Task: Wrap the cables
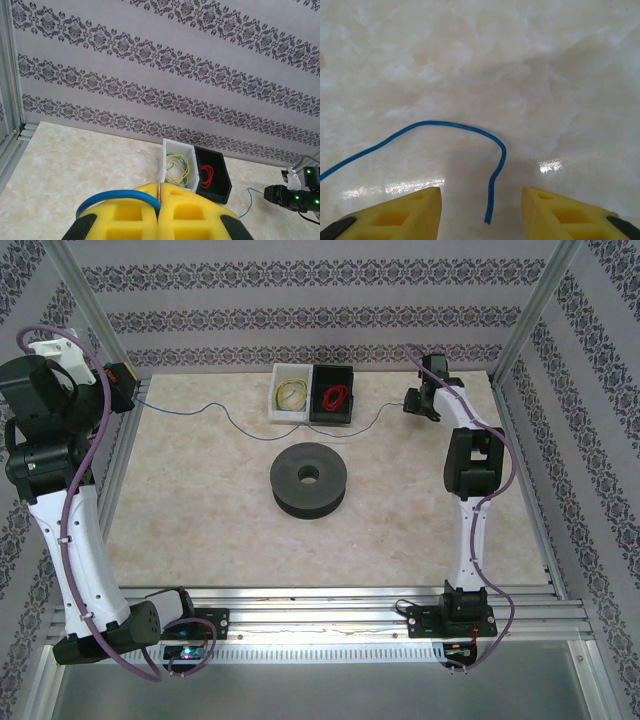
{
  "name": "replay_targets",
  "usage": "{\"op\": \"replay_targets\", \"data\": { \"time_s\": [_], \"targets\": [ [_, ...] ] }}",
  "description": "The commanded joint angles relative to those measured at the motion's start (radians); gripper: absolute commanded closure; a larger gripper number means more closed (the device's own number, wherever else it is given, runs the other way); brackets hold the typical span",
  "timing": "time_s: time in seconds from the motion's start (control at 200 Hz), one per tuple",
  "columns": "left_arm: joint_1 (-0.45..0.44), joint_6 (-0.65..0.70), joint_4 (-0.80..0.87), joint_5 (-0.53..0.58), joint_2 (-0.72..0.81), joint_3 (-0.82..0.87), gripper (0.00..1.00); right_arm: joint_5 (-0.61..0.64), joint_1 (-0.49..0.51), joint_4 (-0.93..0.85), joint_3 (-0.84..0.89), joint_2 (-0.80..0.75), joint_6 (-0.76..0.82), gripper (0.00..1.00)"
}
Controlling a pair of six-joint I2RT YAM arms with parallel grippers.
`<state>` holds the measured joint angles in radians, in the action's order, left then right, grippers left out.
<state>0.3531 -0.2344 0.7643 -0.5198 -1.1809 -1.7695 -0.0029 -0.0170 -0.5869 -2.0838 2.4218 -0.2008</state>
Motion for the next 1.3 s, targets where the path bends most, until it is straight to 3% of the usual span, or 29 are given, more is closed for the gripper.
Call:
{"op": "replay_targets", "data": {
  "time_s": [0.0,0.13,0.275,0.595,0.909,0.964,1.149,1.299],
  "targets": [
    [-0.006,0.02,0.005,-0.019,0.012,0.001,1.0,0.027,-0.014,-0.04,-0.041,0.027,0.021,0.55],
    [-0.006,0.018,0.003,-0.024,0.011,0.003,1.0,0.029,-0.021,-0.04,-0.043,0.032,0.022,0.59],
    [-0.006,0.017,0.001,-0.025,0.015,0.006,1.0,0.029,-0.026,-0.045,-0.054,0.046,0.027,0.72],
    [-0.007,0.02,0.004,-0.03,0.02,0.002,1.0,0.03,-0.035,-0.05,-0.079,0.069,0.027,0.78],
    [-0.006,0.021,0.006,-0.034,0.022,0.002,1.0,0.043,-0.039,-0.062,-0.123,0.086,0.05,0.93],
    [-0.006,0.022,0.005,-0.035,0.023,0.003,1.0,0.041,-0.041,-0.068,-0.132,0.09,0.053,1.0],
    [-0.006,0.022,0.001,-0.036,0.02,0.011,1.0,0.031,-0.046,-0.064,-0.093,0.041,0.075,1.0],
    [-0.005,0.053,-0.001,-0.013,-0.012,0.016,1.0,-0.021,-0.058,-0.007,0.081,-0.096,0.134,1.0]
  ]
}}
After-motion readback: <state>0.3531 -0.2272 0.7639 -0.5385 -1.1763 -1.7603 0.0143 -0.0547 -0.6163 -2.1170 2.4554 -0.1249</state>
